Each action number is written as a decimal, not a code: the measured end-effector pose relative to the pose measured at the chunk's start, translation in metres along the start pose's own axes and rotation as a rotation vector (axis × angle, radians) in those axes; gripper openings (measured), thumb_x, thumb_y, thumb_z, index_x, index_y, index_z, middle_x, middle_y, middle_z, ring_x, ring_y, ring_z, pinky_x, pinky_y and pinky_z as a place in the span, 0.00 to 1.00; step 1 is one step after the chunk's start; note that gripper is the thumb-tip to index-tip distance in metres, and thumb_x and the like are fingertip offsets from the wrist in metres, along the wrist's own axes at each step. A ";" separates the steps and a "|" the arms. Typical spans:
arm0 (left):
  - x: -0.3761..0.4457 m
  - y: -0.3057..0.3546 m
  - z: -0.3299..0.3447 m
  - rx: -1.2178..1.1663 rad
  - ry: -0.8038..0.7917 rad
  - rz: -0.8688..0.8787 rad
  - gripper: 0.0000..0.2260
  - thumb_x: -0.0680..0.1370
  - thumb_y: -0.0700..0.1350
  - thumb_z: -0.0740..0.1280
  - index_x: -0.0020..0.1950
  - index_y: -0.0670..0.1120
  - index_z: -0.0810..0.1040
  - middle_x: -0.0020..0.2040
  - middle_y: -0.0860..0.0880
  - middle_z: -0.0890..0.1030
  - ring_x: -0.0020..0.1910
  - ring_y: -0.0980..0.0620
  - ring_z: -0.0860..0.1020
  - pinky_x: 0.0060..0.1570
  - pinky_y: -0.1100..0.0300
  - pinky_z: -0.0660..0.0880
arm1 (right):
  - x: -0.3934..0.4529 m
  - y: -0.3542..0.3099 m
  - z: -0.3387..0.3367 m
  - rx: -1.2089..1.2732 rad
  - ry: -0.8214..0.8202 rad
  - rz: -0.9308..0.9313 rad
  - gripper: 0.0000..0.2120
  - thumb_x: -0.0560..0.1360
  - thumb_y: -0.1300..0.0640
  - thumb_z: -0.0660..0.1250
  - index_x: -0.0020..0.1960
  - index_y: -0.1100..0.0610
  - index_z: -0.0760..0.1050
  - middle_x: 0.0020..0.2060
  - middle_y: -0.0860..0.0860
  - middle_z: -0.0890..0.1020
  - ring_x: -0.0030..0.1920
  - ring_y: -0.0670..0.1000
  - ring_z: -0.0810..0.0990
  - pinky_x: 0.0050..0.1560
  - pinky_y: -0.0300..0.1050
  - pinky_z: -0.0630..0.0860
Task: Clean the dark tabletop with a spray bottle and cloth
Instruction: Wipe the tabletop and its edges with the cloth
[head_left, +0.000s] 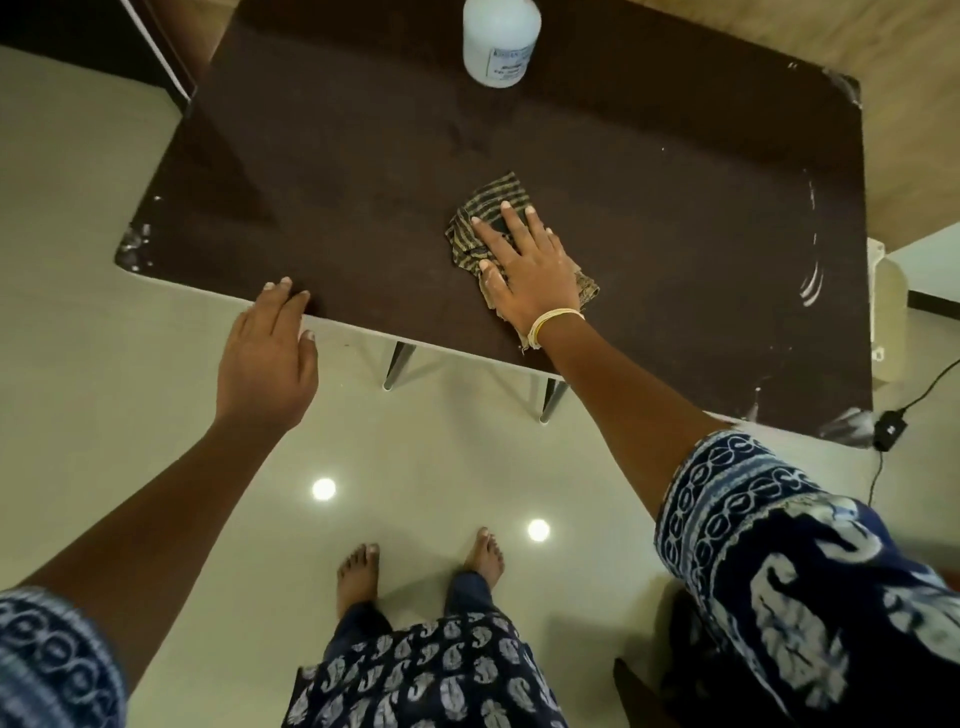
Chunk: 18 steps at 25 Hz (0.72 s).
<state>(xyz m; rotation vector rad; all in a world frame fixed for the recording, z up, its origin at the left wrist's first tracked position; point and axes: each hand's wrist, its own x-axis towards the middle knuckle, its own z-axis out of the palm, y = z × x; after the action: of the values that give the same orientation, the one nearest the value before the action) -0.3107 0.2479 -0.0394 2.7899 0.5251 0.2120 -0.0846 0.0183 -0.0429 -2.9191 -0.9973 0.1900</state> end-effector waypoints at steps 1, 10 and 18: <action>-0.005 -0.012 -0.002 0.014 -0.025 -0.024 0.21 0.82 0.44 0.58 0.73 0.37 0.67 0.75 0.38 0.66 0.75 0.38 0.63 0.72 0.42 0.64 | -0.002 -0.013 0.004 0.008 0.007 0.023 0.25 0.82 0.44 0.48 0.78 0.41 0.50 0.79 0.51 0.52 0.79 0.57 0.49 0.77 0.55 0.50; -0.013 -0.088 -0.011 0.137 -0.200 0.008 0.32 0.81 0.49 0.61 0.80 0.42 0.51 0.81 0.43 0.52 0.79 0.43 0.55 0.73 0.45 0.61 | 0.044 -0.108 0.008 0.084 0.074 0.252 0.27 0.80 0.43 0.50 0.78 0.44 0.53 0.79 0.52 0.54 0.78 0.57 0.49 0.77 0.55 0.50; -0.010 -0.089 -0.022 0.204 -0.292 0.033 0.34 0.80 0.46 0.62 0.80 0.43 0.46 0.81 0.44 0.48 0.79 0.44 0.51 0.75 0.46 0.58 | 0.010 -0.205 0.008 0.165 -0.071 -0.274 0.26 0.77 0.51 0.61 0.74 0.44 0.65 0.77 0.49 0.61 0.78 0.53 0.55 0.76 0.54 0.52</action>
<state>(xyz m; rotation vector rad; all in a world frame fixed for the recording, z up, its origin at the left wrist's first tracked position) -0.3534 0.3290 -0.0467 2.9539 0.4504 -0.2532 -0.2019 0.1867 -0.0343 -2.6120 -1.3089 0.3457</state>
